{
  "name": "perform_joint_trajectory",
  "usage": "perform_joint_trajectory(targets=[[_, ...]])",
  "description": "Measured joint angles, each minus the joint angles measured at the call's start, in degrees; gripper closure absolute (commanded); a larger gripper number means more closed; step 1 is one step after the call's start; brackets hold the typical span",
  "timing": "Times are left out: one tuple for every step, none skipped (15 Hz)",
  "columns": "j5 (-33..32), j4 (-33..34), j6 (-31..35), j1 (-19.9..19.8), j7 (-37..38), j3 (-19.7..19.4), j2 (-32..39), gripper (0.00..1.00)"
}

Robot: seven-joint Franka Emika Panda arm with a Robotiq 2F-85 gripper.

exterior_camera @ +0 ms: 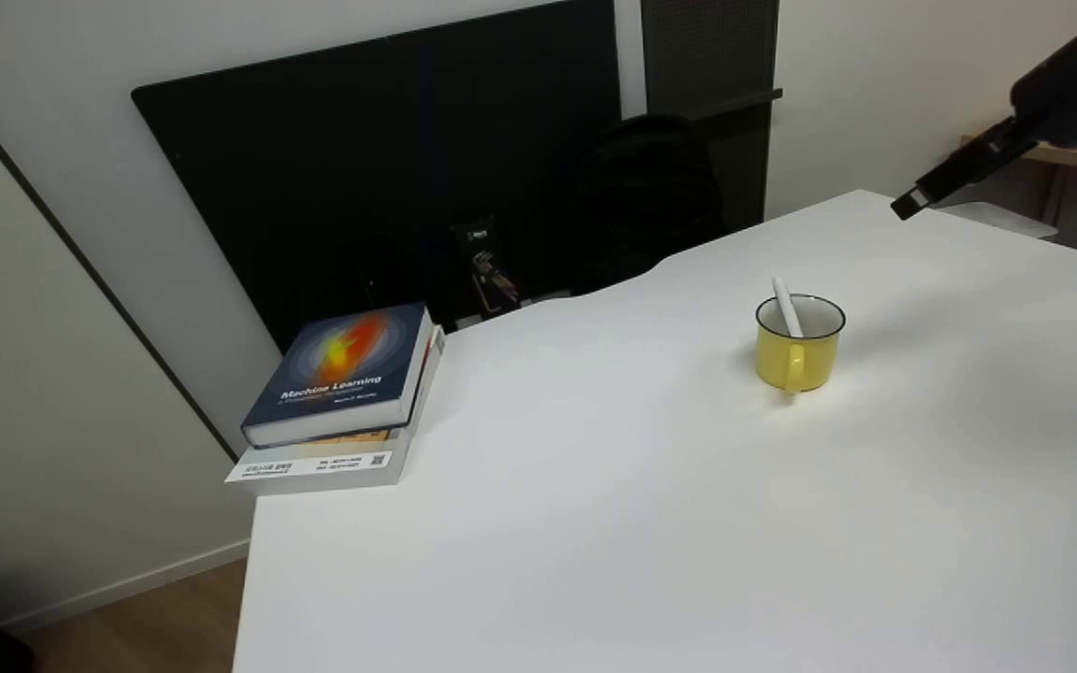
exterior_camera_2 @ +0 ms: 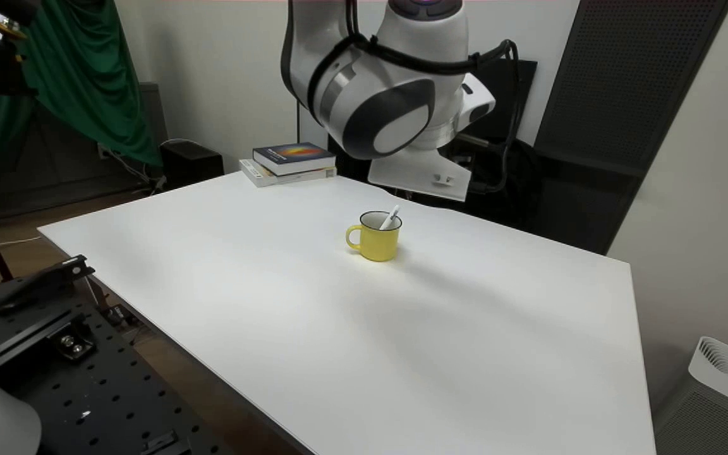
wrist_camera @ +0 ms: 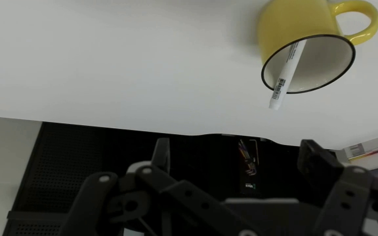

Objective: Pick the marker from the cup and put it on the table

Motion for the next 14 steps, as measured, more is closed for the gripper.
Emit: perform_joint_trajectory(targets=[[-0.60,2.09,0.00,1.36,0.03,-0.67,-1.95,0.00],[-1.21,4.04,0.00,2.56,0.07,-1.12,-3.90,0.00],[-1.95,5.91,-0.01,3.67,0.09,-1.43,-5.89,0.00],[-2.54,7.60,-0.01,4.77,0.09,-1.68,-7.88,0.00],[-3.18,9.14,-0.01,5.74,0.15,-1.82,-9.83,0.00],[-3.51,10.52,0.00,6.56,0.21,-1.82,-11.66,0.00],[-3.87,11.89,0.00,7.31,0.35,-1.81,-13.35,0.00],[-4.27,13.14,0.00,7.91,0.51,-1.78,-14.81,0.00],[-4.37,14.27,0.00,8.44,0.59,-1.77,-16.06,0.00],[-4.40,15.29,0.00,8.90,0.72,-1.76,-17.17,0.00],[-4.42,16.23,0.00,9.29,1.01,-1.75,-18.15,0.00],[-4.42,17.08,0.00,9.60,1.45,-1.75,-19.02,0.00],[-4.34,17.72,0.00,9.84,2.18,-1.77,-19.81,0.00],[-4.31,18.22,0.00,10.00,3.01,-1.77,-20.46,0.00]])
